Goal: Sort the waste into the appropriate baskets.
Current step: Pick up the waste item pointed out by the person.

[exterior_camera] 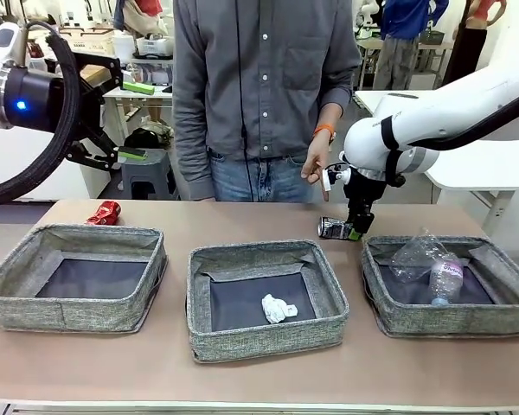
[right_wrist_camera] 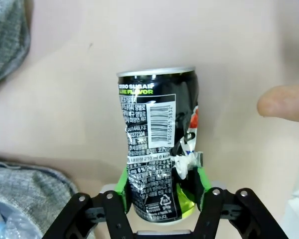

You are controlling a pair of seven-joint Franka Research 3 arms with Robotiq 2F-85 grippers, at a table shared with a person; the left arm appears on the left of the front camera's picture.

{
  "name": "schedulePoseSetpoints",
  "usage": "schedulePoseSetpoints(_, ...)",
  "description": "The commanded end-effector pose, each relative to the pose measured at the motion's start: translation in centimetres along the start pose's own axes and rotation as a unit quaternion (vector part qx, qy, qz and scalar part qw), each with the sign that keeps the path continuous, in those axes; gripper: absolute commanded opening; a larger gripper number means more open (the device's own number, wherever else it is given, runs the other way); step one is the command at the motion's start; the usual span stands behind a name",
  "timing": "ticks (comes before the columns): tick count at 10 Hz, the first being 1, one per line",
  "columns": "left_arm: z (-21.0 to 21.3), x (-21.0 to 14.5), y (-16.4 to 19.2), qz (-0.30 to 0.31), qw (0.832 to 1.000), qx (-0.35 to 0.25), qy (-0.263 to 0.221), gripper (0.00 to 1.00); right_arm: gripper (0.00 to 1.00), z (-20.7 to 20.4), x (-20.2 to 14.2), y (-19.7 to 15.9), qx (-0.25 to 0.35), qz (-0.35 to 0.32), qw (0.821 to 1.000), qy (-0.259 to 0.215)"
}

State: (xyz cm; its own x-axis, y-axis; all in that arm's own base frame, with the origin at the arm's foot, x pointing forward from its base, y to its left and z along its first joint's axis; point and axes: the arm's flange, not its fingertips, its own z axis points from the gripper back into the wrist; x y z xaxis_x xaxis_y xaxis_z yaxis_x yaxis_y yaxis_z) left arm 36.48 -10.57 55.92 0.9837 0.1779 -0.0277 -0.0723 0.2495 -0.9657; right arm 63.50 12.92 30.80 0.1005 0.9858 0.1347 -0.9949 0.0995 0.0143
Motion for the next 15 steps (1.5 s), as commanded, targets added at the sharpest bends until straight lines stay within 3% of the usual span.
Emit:
schedulePoseSetpoints(1,-0.2,-0.1,-0.2,0.004,1.0,-0.012,-0.005,1.0,0.03,0.1,0.5,-0.7,0.001,-0.001,1.0,0.012)
schedulePoseSetpoints(5,-0.2,-0.1,-0.2,0.004,1.0,-0.012,-0.005,1.0,0.0,0.2,0.5,-0.6,-0.001,-0.003,1.0,-0.002)
schedulePoseSetpoints(6,-0.2,-0.1,-0.2,0.004,1.0,-0.012,-0.005,1.0,0.44,0.8,0.4,-0.6,-0.005,-0.005,1.0,0.0)
schedulePoseSetpoints(9,-0.2,-0.1,-0.2,0.004,1.0,-0.012,-0.005,1.0,0.44,7.4,-0.1,2.3,-0.049,-0.067,0.996,0.027)
schedulePoseSetpoints(11,-0.2,-0.1,-0.2,0.004,1.0,-0.012,-0.005,1.0,0.44,11.3,-0.8,5.2,-0.063,-0.124,0.986,0.087)
schedulePoseSetpoints(12,-0.2,-0.1,-0.2,0.004,1.0,-0.012,-0.005,1.0,0.44,13.0,-0.6,7.0,-0.059,-0.145,0.986,0.062)
schedulePoseSetpoints(13,-0.2,-0.1,-0.2,0.004,1.0,-0.012,-0.005,1.0,0.44,14.5,0.6,8.9,-0.064,-0.255,0.965,-0.004)
schedulePoseSetpoints(14,-0.2,-0.1,-0.2,0.004,1.0,-0.012,-0.005,1.0,0.44,15.2,2.5,10.2,-0.116,-0.377,0.917,-0.054)
schedulePoseSetpoints(15,-0.2,-0.1,-0.2,0.004,1.0,-0.012,-0.005,1.0,0.44,15.4,4.6,11.5,-0.156,-0.441,0.881,-0.073)
